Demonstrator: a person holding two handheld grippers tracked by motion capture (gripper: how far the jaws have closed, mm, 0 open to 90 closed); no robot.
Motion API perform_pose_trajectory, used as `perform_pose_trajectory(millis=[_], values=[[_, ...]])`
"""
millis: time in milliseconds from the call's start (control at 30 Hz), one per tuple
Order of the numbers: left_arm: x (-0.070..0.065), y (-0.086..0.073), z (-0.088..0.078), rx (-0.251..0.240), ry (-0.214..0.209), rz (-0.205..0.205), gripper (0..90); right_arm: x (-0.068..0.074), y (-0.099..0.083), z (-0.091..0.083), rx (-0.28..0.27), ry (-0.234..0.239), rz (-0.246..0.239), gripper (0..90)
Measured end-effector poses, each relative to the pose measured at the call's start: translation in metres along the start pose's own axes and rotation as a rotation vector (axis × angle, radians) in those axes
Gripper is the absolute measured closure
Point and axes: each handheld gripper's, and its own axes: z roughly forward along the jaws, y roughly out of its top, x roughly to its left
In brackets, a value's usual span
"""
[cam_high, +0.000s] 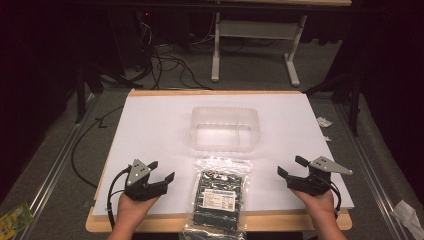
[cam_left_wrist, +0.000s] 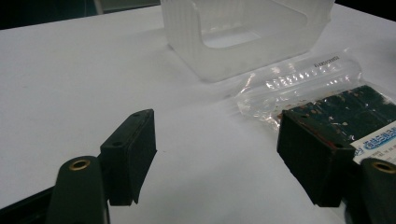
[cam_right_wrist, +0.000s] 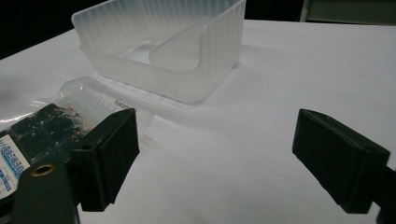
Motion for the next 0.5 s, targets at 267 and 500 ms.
perform_pose_trajectory(millis=[267, 500], values=[[0.0003, -0.0002, 0.0007, 0.004, 0.001, -0.005, 28.9, -0.0022, -0.0006, -0.0002, 0.0, 0.014, 0.016, 14.8], [-0.0015, -0.0009, 0.0016, 0.013, -0.006, -0.013, 29.6, -0.0015, -0.0008, 0.0009, 0.005, 0.023, 0.017, 14.9]])
